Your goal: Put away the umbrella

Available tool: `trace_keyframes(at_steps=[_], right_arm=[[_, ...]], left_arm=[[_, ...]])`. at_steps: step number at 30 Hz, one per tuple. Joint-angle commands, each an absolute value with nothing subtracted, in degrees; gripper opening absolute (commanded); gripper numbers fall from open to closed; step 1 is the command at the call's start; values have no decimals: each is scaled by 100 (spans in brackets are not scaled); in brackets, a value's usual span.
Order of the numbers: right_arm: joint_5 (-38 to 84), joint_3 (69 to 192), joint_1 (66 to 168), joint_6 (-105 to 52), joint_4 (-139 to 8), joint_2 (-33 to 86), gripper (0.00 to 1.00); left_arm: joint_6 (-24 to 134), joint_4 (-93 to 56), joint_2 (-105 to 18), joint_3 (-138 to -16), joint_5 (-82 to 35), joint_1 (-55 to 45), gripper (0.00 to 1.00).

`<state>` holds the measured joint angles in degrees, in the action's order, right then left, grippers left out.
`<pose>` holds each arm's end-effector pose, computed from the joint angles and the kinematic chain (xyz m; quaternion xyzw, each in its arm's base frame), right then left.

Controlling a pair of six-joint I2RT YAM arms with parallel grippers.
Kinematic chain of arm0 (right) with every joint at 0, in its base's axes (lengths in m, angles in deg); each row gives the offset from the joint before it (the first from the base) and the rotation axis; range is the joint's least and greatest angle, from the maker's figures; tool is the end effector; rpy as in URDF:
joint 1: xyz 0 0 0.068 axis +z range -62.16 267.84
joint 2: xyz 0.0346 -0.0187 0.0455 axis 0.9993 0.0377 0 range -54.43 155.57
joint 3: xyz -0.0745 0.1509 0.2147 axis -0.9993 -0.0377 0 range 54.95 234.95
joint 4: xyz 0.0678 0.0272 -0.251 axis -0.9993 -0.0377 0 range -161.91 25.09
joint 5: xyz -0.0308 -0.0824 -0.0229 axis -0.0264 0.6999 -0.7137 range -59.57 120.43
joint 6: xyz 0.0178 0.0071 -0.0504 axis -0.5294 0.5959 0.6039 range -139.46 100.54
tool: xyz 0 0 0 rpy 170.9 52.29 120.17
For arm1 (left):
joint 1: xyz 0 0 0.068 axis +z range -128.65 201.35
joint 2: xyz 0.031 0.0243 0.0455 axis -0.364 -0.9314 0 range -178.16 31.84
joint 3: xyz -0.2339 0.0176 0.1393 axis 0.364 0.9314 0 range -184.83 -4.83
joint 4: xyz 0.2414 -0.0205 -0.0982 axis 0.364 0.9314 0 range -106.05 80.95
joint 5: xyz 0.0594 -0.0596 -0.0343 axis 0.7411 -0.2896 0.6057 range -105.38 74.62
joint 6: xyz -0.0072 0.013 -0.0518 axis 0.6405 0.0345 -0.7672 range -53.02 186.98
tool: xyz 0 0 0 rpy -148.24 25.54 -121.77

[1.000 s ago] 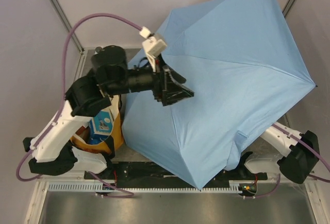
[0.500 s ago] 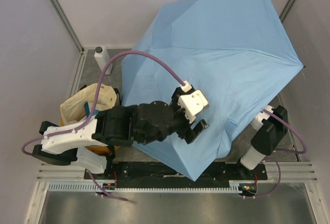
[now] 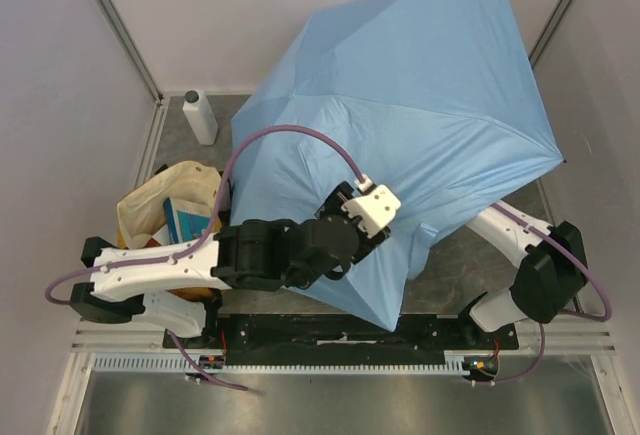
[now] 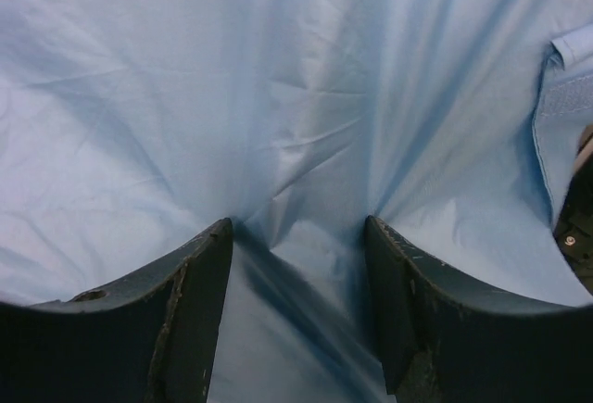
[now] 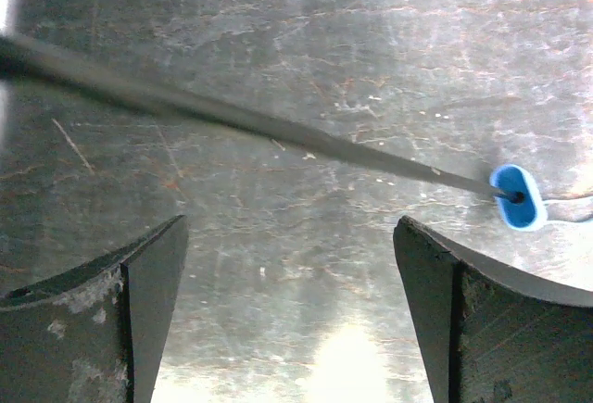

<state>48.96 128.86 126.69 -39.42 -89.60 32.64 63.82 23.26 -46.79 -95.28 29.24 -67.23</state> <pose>0.2748 0.2068 0.3138 -0.0757 0.8861 0.0871 0.4489 0.0321 -0.2828 0.4354 0.3917 0.7147 -0.1185 0.5672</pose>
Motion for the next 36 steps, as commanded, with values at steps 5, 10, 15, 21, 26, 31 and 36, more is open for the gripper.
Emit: trace_keyframes(at_steps=[5,10,15,21,26,31,36], right_arm=[[5054,11780,12230,-2834,-8214,2441,98],[5425,11094,11685,-2641,-7987,2573,98],[4916,10348,11360,-2026,-6373,2451,98],[3748,10082,11087,-997,-4674,2669,98],[2378,10476,10736,-698,-3802,3423,98],[1173,11391,10673,-566,-3627,4513,97],[170,11840,10752,-593,-3493,4911,61]], left_arm=[[5846,2464,-3742,-9052,2303,-5293,62],[5934,2455,-3531,-9096,2056,-5064,61],[5916,2508,-3373,-9131,1933,-5002,61],[5916,2552,-3285,-9079,1915,-4993,61],[5951,2614,-3215,-9017,1960,-4967,61],[5995,2684,-3048,-9035,1986,-4958,60],[6039,2675,-2846,-8964,1960,-4967,60]])
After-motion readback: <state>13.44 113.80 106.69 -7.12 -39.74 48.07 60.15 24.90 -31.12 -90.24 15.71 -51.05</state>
